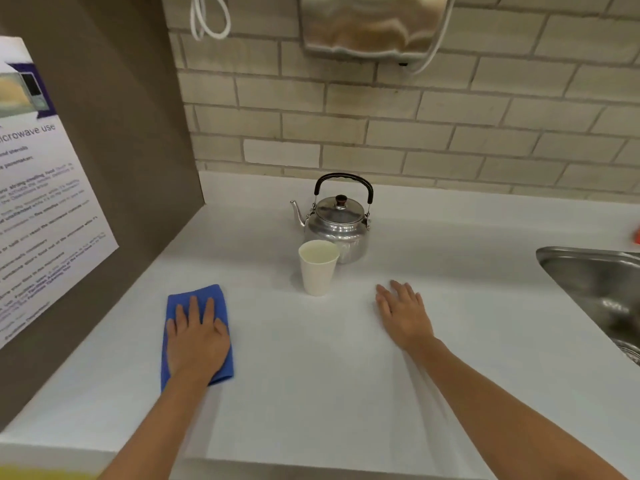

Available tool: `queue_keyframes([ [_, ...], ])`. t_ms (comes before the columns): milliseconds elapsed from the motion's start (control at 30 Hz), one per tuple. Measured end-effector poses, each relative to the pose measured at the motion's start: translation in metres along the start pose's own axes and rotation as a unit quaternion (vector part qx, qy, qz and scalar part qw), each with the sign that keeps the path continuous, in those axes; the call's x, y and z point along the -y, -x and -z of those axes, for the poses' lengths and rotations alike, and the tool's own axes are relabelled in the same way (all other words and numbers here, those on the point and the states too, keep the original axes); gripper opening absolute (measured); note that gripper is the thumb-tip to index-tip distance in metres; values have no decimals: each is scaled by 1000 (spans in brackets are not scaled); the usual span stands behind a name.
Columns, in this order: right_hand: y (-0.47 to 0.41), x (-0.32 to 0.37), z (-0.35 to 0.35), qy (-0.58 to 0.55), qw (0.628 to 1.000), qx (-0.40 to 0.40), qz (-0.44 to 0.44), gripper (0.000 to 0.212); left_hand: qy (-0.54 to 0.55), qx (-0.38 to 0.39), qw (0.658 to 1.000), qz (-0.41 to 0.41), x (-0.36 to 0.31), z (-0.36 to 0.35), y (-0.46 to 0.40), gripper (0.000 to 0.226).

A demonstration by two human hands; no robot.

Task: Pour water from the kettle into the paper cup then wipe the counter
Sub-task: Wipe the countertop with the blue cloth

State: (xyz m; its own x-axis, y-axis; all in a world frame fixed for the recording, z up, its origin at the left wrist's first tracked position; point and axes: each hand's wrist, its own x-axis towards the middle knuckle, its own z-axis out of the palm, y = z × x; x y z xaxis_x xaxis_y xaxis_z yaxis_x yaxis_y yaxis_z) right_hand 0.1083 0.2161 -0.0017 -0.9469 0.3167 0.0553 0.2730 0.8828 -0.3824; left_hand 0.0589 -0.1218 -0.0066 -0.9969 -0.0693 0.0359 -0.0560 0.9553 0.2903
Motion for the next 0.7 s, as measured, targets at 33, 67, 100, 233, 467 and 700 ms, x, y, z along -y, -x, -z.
queue_keyframes([
  [33,1,0,2,-7,1000,3,10,42,8,-2,1000,13,-17,-3,9,53],
  [67,2,-1,4,-19,1000,11,23,41,13,-9,1000,18,-38,-11,23,54],
  [100,4,-2,8,-41,998,21,33,41,12,-17,1000,14,-63,-20,40,54],
  [233,7,-29,32,-82,995,27,56,42,-12,-2,998,-56,-186,-57,111,56],
  [467,12,-104,62,-1,999,47,4,43,-6,56,982,-181,-244,-72,137,55],
  [700,6,-110,56,32,998,37,31,42,-6,4,997,-74,-169,-59,109,54],
])
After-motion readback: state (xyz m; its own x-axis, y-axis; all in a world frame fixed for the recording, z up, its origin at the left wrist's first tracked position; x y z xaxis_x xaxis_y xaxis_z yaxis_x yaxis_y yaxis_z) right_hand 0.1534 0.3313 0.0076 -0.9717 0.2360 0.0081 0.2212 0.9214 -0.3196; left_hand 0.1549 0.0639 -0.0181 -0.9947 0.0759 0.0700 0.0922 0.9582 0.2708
